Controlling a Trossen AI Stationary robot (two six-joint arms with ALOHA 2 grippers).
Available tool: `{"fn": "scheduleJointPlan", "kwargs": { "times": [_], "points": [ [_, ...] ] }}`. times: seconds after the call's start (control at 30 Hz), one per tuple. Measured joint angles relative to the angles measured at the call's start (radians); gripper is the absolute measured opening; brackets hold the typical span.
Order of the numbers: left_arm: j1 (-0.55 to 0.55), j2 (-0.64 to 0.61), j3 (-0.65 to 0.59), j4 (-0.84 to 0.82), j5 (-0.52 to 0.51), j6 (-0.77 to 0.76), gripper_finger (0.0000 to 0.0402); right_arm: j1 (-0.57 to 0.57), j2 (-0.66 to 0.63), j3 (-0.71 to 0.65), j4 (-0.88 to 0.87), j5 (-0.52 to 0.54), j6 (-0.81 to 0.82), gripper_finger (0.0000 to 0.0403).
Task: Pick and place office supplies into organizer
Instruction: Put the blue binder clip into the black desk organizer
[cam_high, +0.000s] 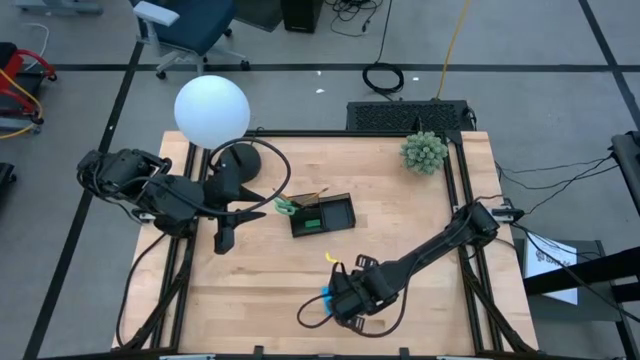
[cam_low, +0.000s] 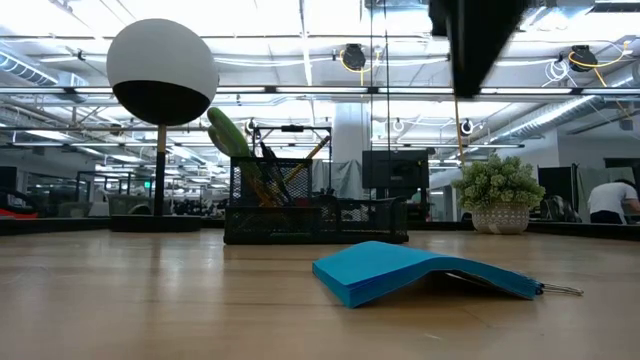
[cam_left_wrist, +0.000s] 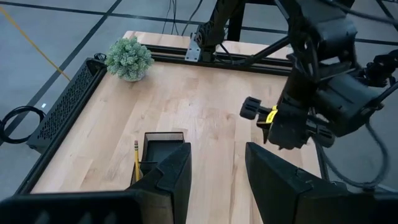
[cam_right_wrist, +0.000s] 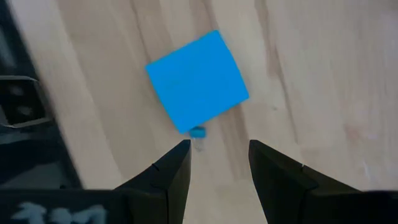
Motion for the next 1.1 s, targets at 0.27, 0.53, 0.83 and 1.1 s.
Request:
{"fn": "scheduleJointPlan", "kwargs": {
  "times": [0.27, 0.53, 0.83, 1.1],
  "points": [
    [0.000, 0.000, 0.000, 0.000, 0.000, 0.000, 0.0145, 0.009, 0.000, -0.126, 0.096, -0.078, 0.048, 0.0150],
    [0.000, 0.000, 0.000, 0.000, 0.000, 0.000, 0.0145, 0.006, 0.000, -0.222, 0.281, -0.134, 0.028, 0.0150],
    [0.000, 0.000, 0.000, 0.000, 0.000, 0.000, 0.0145, -0.017, 0.003, -0.249, 0.284, -0.156, 0.044, 0.0150],
    [0.000, 0.000, 0.000, 0.000, 0.000, 0.000, 0.0145, -0.042, 0.070, -0.248, 0.309, -0.227, 0.025, 0.0150]
  ]
}}
